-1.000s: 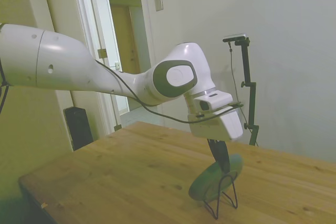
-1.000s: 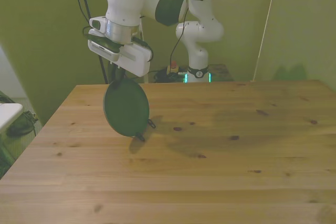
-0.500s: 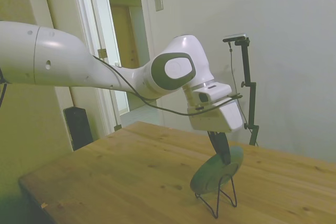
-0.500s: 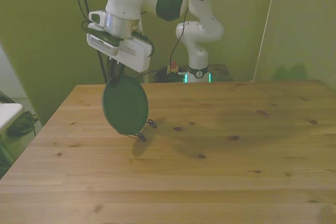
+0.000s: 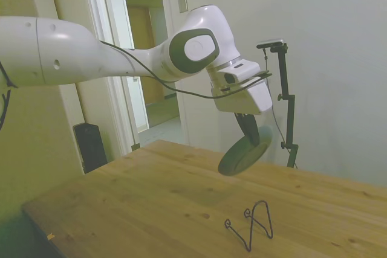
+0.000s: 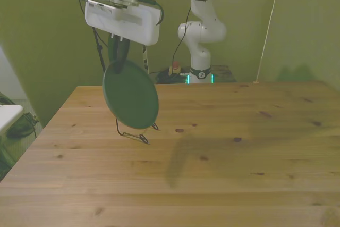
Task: Unload the plate
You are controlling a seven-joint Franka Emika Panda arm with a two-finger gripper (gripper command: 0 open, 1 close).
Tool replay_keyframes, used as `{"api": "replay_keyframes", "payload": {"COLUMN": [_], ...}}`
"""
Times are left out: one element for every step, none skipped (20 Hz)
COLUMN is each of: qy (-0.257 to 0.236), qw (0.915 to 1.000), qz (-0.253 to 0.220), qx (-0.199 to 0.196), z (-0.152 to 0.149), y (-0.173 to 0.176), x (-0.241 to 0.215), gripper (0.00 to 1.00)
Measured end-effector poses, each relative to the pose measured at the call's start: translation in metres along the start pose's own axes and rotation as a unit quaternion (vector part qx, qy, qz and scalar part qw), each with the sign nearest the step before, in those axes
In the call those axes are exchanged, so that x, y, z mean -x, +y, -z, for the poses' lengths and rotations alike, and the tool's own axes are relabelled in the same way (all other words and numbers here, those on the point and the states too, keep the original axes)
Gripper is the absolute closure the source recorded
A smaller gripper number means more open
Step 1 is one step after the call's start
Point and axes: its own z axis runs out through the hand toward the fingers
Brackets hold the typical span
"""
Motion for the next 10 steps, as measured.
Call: {"api": "replay_keyframes", "payload": {"qy": [-0.008, -0.019, -0.035, -0.052, -0.068, -0.086, -0.101, -0.112, -0.120, -0.125], "qw": [0.9999, 0.9995, 0.9988, 0.9975, 0.9958, 0.9935, 0.9907, 0.9882, 0.9863, 0.9849], "qz": [-0.004, -0.008, -0.014, -0.021, -0.030, -0.041, -0.052, -0.060, -0.066, -0.069], "qx": [-0.014, -0.023, -0.032, -0.043, -0.052, -0.063, -0.076, -0.086, -0.092, -0.097], "z": [-0.008, -0.019, -0.031, -0.046, -0.060, -0.074, -0.087, -0.100, -0.113, -0.125], "y": [-0.007, -0.014, -0.021, -0.029, -0.036, -0.044, -0.052, -0.059, -0.067, -0.073], "x": [0.003, 0.006, 0.011, 0.016, 0.021, 0.026, 0.029, 0.033, 0.036, 0.040], "gripper": [1.00, 1.00, 1.00, 1.00, 1.00, 1.00, 1.00, 1.00, 1.00, 1.00]}}
